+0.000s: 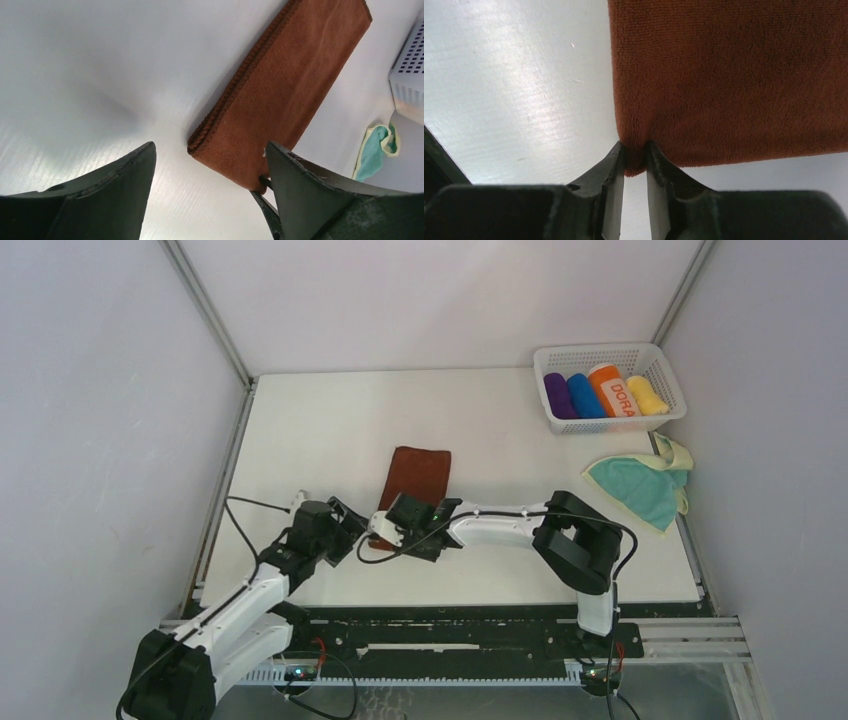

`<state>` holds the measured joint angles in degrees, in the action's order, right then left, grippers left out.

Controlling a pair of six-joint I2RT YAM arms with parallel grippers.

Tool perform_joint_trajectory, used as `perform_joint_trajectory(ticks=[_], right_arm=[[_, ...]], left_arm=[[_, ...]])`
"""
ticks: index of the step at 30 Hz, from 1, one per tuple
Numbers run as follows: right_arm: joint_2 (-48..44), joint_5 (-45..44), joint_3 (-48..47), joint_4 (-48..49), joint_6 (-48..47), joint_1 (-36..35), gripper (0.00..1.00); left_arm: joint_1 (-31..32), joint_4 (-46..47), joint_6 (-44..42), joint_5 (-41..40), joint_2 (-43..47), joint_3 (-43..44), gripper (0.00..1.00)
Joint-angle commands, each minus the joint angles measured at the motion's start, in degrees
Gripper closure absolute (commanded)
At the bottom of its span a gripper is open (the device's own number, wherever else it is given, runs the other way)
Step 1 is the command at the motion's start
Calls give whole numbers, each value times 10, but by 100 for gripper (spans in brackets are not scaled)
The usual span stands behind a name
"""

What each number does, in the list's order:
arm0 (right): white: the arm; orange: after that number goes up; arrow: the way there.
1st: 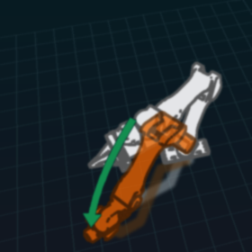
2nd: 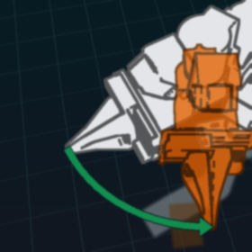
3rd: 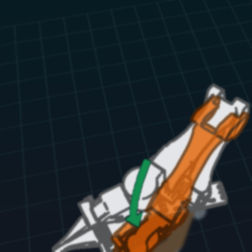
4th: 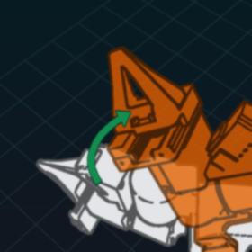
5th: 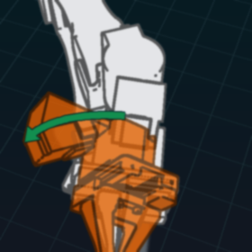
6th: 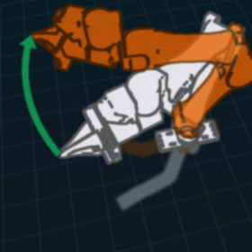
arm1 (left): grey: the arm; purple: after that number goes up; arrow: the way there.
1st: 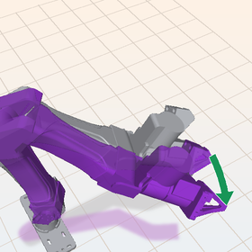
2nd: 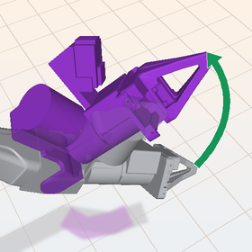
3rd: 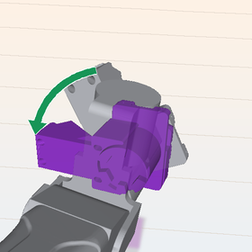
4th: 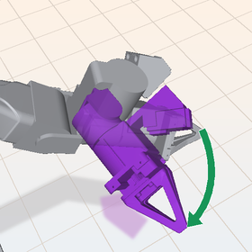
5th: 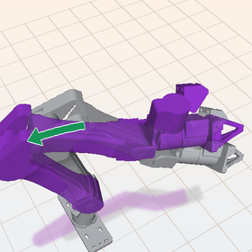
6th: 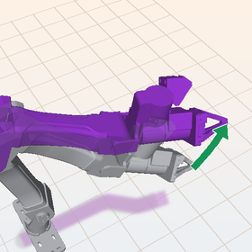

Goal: Roll the towels
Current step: Roll the towel at the center of the board.

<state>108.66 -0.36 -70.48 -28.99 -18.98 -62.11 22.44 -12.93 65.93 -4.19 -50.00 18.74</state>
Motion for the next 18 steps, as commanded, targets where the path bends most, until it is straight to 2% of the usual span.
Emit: perform_joint_trajectory(ticks=[1,6,12,18], right_arm=[[9,54,2,12,59,-9,85],[-13,159,2,58,138,11,100],[-22,273,15,143,244,51,100],[-23,363,80,287,394,104,100]], left_arm=[[0,-31,21,-25,35,-4,14],[0,-60,36,-31,64,-1,12],[5,-93,48,-24,70,5,11],[7,-122,73,-37,93,-6,14]])
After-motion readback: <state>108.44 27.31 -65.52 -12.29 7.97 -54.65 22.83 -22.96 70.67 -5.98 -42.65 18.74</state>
